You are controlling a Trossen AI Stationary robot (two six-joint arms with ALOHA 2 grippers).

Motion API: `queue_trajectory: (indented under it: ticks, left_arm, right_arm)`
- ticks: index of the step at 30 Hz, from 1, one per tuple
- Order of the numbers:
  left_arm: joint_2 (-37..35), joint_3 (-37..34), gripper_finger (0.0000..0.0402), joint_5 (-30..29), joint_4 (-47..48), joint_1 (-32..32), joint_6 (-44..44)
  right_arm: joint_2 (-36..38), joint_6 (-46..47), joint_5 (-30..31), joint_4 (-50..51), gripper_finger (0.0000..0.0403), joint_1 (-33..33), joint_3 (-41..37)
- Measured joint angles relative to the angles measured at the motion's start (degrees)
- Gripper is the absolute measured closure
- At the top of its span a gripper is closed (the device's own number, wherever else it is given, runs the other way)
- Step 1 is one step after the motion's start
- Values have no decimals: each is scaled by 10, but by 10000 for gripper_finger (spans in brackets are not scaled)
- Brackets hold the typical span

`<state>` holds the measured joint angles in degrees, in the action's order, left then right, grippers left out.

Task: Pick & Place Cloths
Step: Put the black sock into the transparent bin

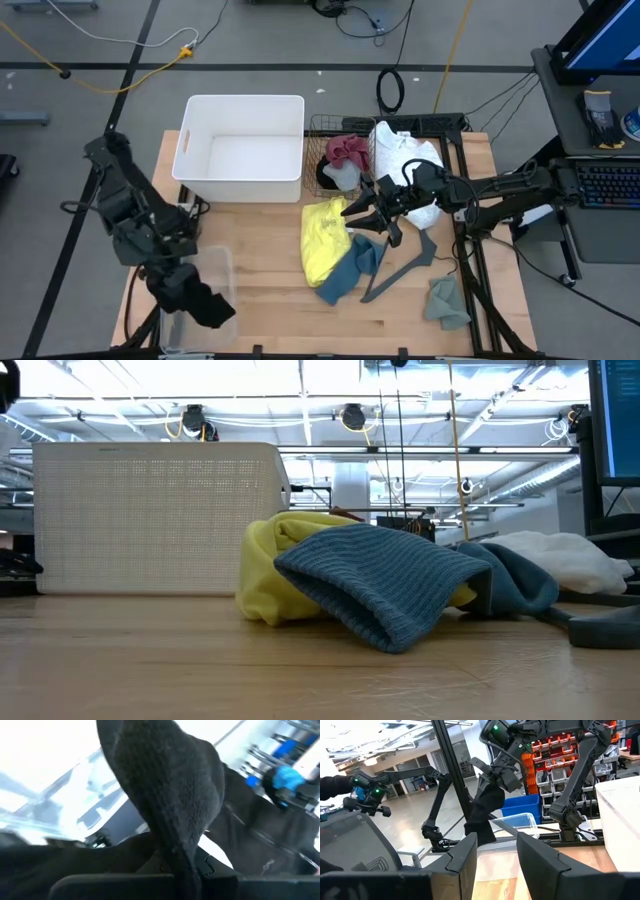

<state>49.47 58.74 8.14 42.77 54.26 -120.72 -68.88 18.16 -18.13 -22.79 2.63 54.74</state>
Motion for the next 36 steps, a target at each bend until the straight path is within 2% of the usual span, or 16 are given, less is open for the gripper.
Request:
queue_trajectory:
  ticks: [7, 17, 26, 36]
  left_arm:
    - [0, 0, 402, 0, 56, 27, -67]
    - [23, 0, 402, -6, 65, 23, -58]
    - [61, 0, 402, -7, 65, -10, -22]
    - [159, 0, 402, -4, 83, -38, 57]
  right_arm:
    - [0, 0, 3, 0, 273, 0, 0]
    - [0, -12, 33, 0, 273, 0, 0]
    - [0, -13, 33, 0, 273, 0, 0]
    - [0, -13, 33, 0, 273, 0, 0]
